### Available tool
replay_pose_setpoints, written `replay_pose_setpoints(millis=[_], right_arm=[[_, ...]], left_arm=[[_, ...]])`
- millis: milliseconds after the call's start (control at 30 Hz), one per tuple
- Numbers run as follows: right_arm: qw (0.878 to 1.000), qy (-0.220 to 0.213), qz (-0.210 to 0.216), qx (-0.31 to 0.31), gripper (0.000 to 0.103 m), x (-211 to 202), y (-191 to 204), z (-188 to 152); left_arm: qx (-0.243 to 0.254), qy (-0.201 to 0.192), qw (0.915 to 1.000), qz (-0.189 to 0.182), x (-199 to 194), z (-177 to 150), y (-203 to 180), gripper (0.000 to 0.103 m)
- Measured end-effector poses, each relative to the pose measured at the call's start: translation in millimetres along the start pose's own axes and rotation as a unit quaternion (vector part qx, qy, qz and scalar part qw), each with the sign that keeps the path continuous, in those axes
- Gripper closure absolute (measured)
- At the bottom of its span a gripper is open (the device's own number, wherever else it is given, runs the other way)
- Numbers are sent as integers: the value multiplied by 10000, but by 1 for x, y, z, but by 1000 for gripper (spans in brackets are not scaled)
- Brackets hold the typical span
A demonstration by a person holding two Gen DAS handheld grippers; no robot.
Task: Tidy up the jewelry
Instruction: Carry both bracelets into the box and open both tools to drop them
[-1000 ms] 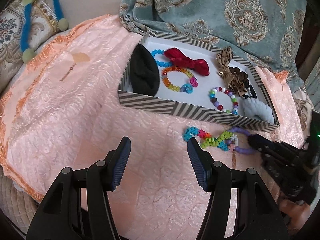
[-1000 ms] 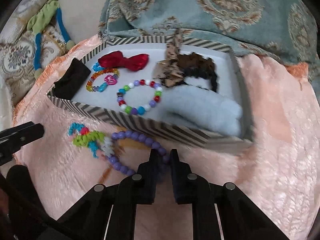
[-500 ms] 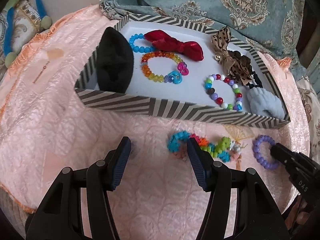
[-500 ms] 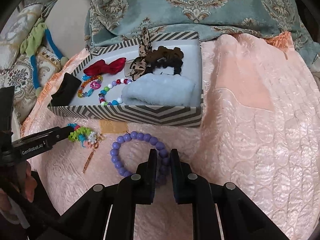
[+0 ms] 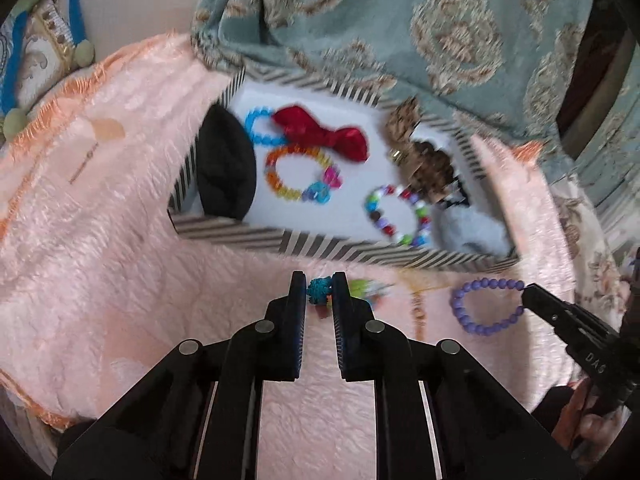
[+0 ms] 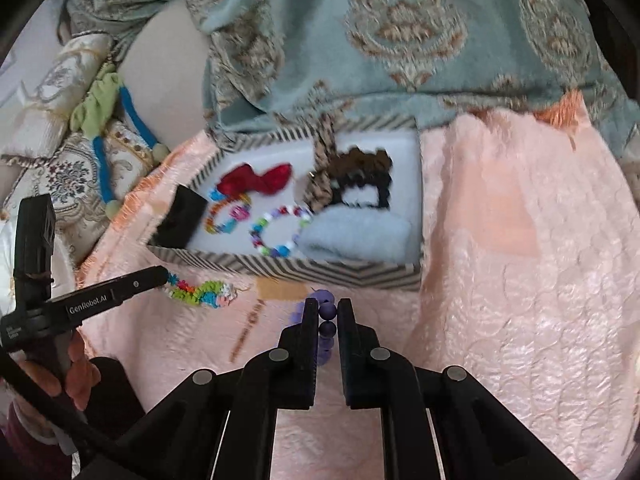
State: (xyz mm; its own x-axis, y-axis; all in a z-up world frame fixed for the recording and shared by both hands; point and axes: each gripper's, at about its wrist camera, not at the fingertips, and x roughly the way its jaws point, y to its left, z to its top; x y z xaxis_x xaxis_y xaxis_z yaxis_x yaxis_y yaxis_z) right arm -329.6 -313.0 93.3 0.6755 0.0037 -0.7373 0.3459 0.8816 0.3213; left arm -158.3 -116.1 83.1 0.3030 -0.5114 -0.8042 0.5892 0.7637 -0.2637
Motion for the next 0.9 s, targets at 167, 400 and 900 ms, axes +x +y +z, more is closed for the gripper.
replay_pose_setpoints(millis=[167, 400, 900], right_arm=[[9996, -245, 95, -73, 95, -24, 10, 9], [9984, -538, 95, -160, 95, -51, 18, 24], [9975, -600, -26, -365, 95, -48, 24, 56]], left_arm=[[92, -301, 9995, -66, -32, 12, -8, 91], [230, -610, 9979, 42, -60, 29, -16, 91], [615, -794, 9947, 203, -58, 64, -50, 91]])
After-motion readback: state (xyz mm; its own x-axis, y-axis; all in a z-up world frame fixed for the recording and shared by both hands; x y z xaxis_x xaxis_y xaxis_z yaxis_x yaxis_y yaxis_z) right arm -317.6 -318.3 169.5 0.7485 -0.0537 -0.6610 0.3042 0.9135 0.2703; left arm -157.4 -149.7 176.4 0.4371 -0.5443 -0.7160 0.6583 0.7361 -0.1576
